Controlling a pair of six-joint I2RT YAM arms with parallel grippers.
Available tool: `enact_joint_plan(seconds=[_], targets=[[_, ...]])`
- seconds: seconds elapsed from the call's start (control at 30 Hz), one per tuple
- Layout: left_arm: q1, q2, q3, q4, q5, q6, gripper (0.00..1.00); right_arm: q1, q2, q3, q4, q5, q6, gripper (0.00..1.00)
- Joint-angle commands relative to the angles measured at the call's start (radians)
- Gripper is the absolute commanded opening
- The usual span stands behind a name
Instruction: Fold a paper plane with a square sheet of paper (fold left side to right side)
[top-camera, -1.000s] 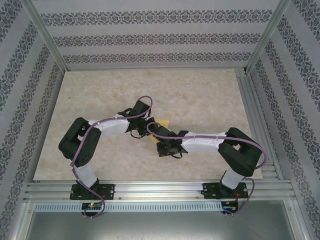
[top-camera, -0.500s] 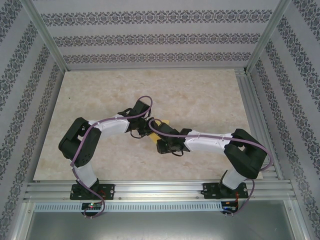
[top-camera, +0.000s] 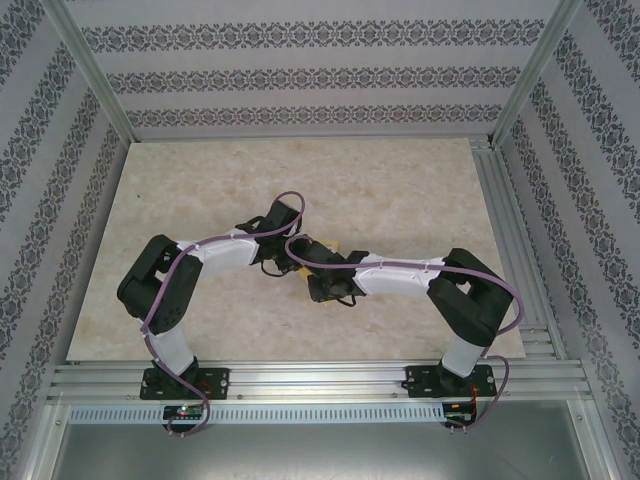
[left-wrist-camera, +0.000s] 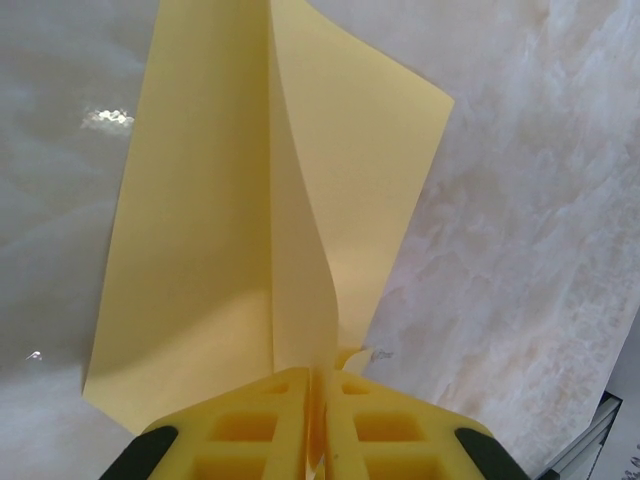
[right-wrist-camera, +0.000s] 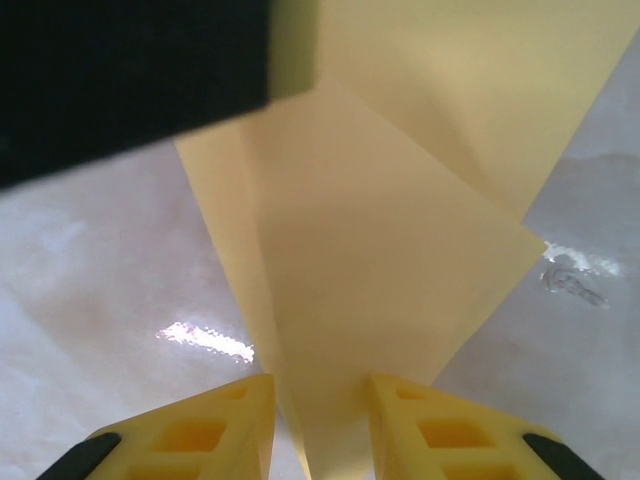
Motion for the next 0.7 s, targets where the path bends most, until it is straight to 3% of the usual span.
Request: enact_joint_plan(seconds=[0.0, 0.17, 0.67], targets=[[-0.015, 0.006, 0.027, -0.025, -0.002, -0.009, 0.14, -0.001, -0.001, 0.015, -0.017, 0.047, -0.009, 0.33], [-0.015, 0.006, 0.028, -0.027, -0.002, -0.007, 0.14, -0.001, 0.017, 0.019, 0.006, 0.025, -0.012, 0.31], [-0.014, -0.006, 0.021, -0.029, -0.005, -0.003, 0.15, -0.007, 0.013, -0.005, 0.083, -0.012, -0.019, 0.13]])
